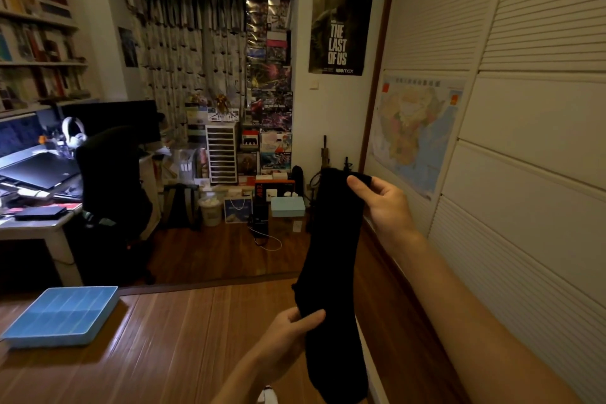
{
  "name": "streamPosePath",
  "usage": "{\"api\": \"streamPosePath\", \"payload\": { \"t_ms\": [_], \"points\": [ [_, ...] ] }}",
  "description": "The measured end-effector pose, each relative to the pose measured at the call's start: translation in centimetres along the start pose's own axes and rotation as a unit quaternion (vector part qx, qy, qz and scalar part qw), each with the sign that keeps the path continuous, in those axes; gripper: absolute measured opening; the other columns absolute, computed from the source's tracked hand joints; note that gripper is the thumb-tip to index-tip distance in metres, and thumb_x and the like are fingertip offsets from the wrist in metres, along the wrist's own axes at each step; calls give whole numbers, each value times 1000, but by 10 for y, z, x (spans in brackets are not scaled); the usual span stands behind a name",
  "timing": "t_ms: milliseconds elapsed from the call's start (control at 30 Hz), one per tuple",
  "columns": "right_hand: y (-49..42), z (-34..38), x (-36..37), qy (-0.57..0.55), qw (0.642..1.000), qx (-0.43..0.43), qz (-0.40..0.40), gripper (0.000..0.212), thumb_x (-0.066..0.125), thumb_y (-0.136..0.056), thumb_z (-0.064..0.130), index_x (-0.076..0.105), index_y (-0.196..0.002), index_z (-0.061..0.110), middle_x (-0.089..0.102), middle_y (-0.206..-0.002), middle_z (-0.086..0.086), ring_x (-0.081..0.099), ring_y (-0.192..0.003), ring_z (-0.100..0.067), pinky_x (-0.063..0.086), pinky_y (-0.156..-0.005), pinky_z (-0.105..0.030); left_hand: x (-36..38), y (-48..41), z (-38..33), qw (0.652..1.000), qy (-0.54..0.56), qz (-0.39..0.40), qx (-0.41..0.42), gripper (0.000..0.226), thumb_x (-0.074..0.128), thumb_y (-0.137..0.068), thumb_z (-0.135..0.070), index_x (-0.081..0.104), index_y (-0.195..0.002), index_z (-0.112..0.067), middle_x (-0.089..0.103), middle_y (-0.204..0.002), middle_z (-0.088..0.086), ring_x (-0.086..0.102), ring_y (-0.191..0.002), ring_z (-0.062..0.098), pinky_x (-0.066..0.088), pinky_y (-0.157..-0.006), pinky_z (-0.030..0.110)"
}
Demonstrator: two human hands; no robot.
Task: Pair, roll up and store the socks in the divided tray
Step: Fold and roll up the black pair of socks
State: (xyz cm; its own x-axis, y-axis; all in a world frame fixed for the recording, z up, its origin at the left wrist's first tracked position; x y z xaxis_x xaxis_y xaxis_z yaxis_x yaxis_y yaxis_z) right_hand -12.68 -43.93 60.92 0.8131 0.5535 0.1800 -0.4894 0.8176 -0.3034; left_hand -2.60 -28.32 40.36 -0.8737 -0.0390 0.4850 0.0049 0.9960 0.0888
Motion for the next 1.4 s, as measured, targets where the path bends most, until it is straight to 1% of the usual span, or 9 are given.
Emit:
{"api": "streamPosePath", "payload": {
  "t_ms": [267, 433, 567, 633, 767, 833, 1000, 1200, 1400],
  "points": [
    [-2, -52, -67, -11, 985, 89, -146, 7, 75, -90, 23, 75, -95, 18, 79, -92, 7, 72, -99, -9, 51, -70, -14, -6, 9, 6, 999, 6, -29, -33, 73, 87, -78, -36, 58, -138, -4, 67, -127, 18, 64, -121, 36, 54, -97, 41],
    [18, -103, -101, -77, 955, 193, -211, 35, 75, -90, 22, 69, -121, 7, 69, -126, -7, 59, -124, -20, 44, -104, -31, -13, 23, 21, 996, 46, 29, -66, 60, 68, -96, -31, 48, -151, -22, 51, -152, 14, 48, -141, 37, 38, -117, 53],
    [34, -125, -112, -132, 929, 263, -227, 56, 77, -88, 31, 58, -134, 5, 58, -139, -12, 50, -134, -29, 37, -118, -44, -9, 28, 36, 991, 80, 71, -85, 51, 54, -103, -28, 44, -153, -25, 48, -155, 15, 46, -142, 37, 39, -113, 49],
    [35, -123, -113, -155, 926, 261, -223, 54, 75, -90, 31, 58, -134, 5, 59, -137, -14, 54, -130, -30, 40, -115, -44, -8, 25, 42, 993, 73, 56, -70, 51, 58, -103, -19, 45, -153, -24, 49, -153, 18, 46, -142, 40, 43, -109, 46],
    [27, -106, -111, -159, 938, 222, -213, 51, 71, -92, 26, 58, -136, 4, 59, -139, -15, 54, -131, -30, 42, -114, -46, -20, 22, 54, 995, 85, -21, -55, 68, 79, -89, -6, 55, -139, -46, 53, -146, 21, 57, -131, 45, 51, -103, 53],
    [23, -98, -106, -148, 944, 208, -210, 46, 72, -92, 24, 60, -132, 5, 60, -137, -15, 55, -129, -30, 43, -113, -47, -22, 21, 59, 994, 78, -44, -62, 61, 78, -89, -6, 58, -141, -31, 60, -142, 20, 59, -128, 44, 53, -101, 52],
    [16, -85, -92, -126, 952, 193, -201, 15, 73, -92, 20, 67, -103, 14, 68, -118, -10, 62, -120, -29, 48, -109, -46, -20, 22, 59, 992, 38, -93, -75, 65, 92, -76, -18, 64, -134, -11, 67, -134, 16, 64, -124, 36, 52, -106, 50],
    [12, -75, -86, -104, 960, 172, -193, 15, 73, -92, 20, 70, -105, 14, 70, -117, -10, 62, -121, -28, 48, -109, -46, -16, 23, 52, 997, -23, -77, -21, 40, 80, -90, -20, 65, -127, -14, 66, -130, 18, 63, -123, 38, 54, -101, 44],
    [11, -70, -89, -98, 962, 171, -190, 23, 74, -91, 21, 70, -112, 12, 72, -112, -7, 65, -117, -27, 51, -105, -42, -6, 20, 32, 986, -142, -73, 40, 40, 77, -86, -43, 69, -119, -22, 67, -127, 10, 63, -123, 28, 52, -104, 42]
  ]
}}
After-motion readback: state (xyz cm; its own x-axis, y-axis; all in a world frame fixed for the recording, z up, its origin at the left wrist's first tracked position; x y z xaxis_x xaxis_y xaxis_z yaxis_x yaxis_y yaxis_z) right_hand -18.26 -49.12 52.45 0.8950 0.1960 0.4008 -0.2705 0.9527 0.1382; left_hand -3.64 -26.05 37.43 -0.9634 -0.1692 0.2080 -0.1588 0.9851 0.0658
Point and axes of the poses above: each hand's wrist, its own y-axis away from the middle knuckle, its own x-axis out of the palm, z = x × y, the point moved 5 cm from there along -y, towards the middle knuckle
